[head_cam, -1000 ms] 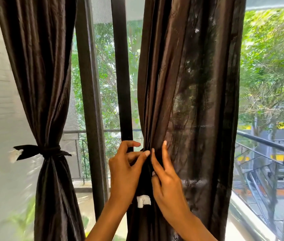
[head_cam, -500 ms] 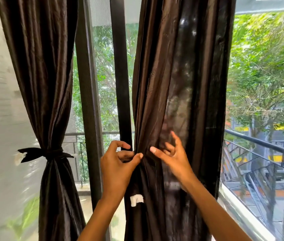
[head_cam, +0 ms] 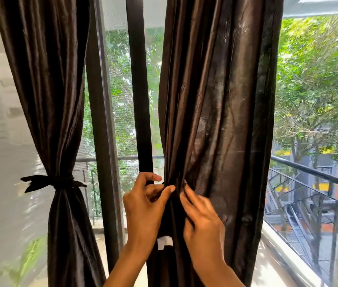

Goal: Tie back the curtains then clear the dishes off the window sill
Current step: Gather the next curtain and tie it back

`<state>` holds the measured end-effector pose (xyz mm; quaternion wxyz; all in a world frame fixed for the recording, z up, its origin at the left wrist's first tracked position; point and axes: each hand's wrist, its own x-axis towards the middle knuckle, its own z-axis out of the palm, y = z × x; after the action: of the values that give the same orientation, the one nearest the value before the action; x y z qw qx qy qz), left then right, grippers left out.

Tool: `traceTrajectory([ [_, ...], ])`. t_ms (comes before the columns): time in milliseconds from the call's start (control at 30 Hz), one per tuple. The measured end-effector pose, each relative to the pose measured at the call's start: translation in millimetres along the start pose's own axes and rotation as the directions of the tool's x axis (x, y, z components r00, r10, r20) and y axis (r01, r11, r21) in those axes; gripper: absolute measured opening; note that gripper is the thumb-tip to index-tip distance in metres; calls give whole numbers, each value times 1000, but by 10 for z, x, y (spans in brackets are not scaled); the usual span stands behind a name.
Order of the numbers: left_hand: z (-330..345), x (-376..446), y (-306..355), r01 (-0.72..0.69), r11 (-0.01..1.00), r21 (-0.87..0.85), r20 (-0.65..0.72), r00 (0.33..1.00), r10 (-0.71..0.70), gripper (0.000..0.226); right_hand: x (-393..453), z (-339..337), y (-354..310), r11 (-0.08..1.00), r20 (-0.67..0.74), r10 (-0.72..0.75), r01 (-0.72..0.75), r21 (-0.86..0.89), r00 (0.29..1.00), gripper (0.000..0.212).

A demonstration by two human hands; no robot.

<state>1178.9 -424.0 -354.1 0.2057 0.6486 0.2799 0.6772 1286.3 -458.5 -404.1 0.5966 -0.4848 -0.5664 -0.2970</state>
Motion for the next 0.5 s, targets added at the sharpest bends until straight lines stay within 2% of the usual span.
traceTrajectory([
  [133, 4, -65, 63, -3, 999, -53, 46, 999, 5, 29, -44, -7, -23, 1000, 156, -24, 21, 22, 987, 49],
  [233, 4, -30, 56, 17, 999, -32, 27, 1000, -16, 39, -91, -14, 14, 997, 277, -74, 62, 52, 958, 45],
  [300, 8, 13, 35, 28, 1000, -11, 1, 1000, -28, 37, -3, -50, 92, 993, 271, -51, 20, 117, 961, 41],
  [333, 8, 32, 22, 40, 999, -13, -13, 999, -40, 36, 87, -68, 150, 993, 204, -3, -21, 118, 979, 40],
  [367, 4, 43, 11, 48, 999, -18, -24, 999, -48, 35, 200, -80, 220, 993, 102, 74, -83, 88, 992, 48],
  [433, 4, 39, 2, 53, 998, -32, -16, 998, -53, 34, 488, -114, 321, 963, -50, 270, -270, 18, 962, 97],
  [467, 10, 35, 0, 53, 998, -39, -4, 999, -54, 34, 622, -124, 355, 938, -49, 345, -343, 46, 937, 121],
  [500, 17, 29, -4, 55, 997, -45, 10, 998, -55, 35, 740, -123, 373, 908, 16, 400, -399, 125, 916, 135],
])
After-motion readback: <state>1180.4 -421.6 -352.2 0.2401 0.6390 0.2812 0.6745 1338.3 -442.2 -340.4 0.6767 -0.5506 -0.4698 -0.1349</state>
